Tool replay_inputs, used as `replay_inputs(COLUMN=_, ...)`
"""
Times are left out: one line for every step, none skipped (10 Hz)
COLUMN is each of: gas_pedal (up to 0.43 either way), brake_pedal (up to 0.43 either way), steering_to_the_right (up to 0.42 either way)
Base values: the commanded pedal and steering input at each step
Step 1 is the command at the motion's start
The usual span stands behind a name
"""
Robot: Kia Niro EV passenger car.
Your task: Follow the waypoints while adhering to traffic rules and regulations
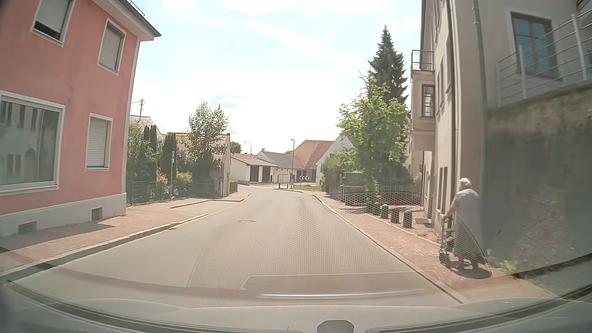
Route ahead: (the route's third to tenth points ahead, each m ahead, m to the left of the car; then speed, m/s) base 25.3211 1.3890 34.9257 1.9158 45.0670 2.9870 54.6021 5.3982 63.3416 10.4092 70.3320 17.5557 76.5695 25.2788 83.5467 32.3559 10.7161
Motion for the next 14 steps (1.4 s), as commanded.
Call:
replay_inputs(gas_pedal=0.11, brake_pedal=0.0, steering_to_the_right=-0.01)
replay_inputs(gas_pedal=0.098, brake_pedal=0.0, steering_to_the_right=-0.007)
replay_inputs(gas_pedal=0.087, brake_pedal=0.0, steering_to_the_right=-0.004)
replay_inputs(gas_pedal=0.079, brake_pedal=0.0, steering_to_the_right=-0.001)
replay_inputs(gas_pedal=0.067, brake_pedal=0.0, steering_to_the_right=0.0)
replay_inputs(gas_pedal=0.059, brake_pedal=0.0, steering_to_the_right=-0.001)
replay_inputs(gas_pedal=0.047, brake_pedal=0.0, steering_to_the_right=-0.001)
replay_inputs(gas_pedal=0.039, brake_pedal=0.0, steering_to_the_right=-0.001)
replay_inputs(gas_pedal=0.028, brake_pedal=0.0, steering_to_the_right=-0.001)
replay_inputs(gas_pedal=0.02, brake_pedal=0.0, steering_to_the_right=-0.002)
replay_inputs(gas_pedal=0.02, brake_pedal=0.0, steering_to_the_right=-0.002)
replay_inputs(gas_pedal=0.008, brake_pedal=0.0, steering_to_the_right=-0.002)
replay_inputs(gas_pedal=0.0, brake_pedal=0.0, steering_to_the_right=-0.002)
replay_inputs(gas_pedal=0.0, brake_pedal=0.0, steering_to_the_right=-0.002)
